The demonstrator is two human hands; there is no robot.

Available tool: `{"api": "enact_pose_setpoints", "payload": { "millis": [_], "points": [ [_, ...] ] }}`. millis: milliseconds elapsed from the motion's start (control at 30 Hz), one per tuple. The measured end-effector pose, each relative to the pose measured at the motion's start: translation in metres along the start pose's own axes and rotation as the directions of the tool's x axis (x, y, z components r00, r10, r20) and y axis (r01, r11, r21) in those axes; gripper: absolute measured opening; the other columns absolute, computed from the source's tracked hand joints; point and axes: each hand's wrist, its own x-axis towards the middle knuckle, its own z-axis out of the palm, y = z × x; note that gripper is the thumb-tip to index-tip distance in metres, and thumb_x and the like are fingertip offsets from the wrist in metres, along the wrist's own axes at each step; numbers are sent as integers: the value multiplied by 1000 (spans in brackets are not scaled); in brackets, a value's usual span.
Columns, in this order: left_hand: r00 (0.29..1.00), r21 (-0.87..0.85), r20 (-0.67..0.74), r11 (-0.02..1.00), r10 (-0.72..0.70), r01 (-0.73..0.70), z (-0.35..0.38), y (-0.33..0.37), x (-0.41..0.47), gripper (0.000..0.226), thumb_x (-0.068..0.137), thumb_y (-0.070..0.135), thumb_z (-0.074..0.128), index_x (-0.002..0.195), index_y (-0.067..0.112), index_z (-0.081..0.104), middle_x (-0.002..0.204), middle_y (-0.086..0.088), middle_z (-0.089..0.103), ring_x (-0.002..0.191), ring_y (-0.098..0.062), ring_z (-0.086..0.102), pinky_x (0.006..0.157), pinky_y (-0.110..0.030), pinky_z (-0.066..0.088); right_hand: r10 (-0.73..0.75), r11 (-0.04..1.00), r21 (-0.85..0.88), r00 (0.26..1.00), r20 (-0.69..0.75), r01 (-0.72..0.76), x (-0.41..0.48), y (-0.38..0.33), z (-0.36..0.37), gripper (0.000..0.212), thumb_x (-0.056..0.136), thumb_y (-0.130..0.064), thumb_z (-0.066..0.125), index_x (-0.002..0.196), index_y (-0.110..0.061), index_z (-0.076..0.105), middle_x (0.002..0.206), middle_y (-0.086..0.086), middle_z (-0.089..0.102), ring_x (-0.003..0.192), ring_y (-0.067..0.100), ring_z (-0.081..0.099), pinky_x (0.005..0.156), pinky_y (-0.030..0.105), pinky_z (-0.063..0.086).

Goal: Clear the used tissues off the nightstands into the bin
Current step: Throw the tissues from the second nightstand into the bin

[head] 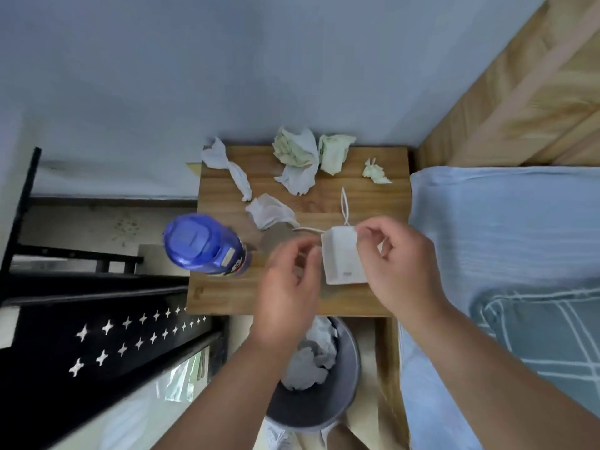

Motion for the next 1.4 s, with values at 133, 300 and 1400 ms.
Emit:
{"api": "enact_pose_setpoints", "payload": {
  "millis": [133,300,1400],
  "points": [
    [996,55,-84,998,43,-38,17,20,59,18,104,30,60,120,35,67,112,20,63,104,10,59,81,-8,46,53,998,-10,997,-51,-54,64,13,2,13,94,-23,60,97,-22,72,77,-10,67,73,8,63,65,29,53],
    [987,118,-159,993,21,-3,35,35,115,22,101,29,64,121,39,66,123,18,62,104,5,60,83,-16,48,115,934,-346,993,41,-94,121,40,15,34,97,-20,57,129,-16,66,123,5,67,112,28,61,88,38,51],
    [986,38,-61,987,158,-156,18,77,69,23,92,29,72,112,40,64,106,24,66,100,8,58,76,-4,43,231,952,211,973,-7,-224,71,13,-21,6,92,-26,72,97,-26,70,81,-10,67,73,15,68,64,30,55]
  ]
}}
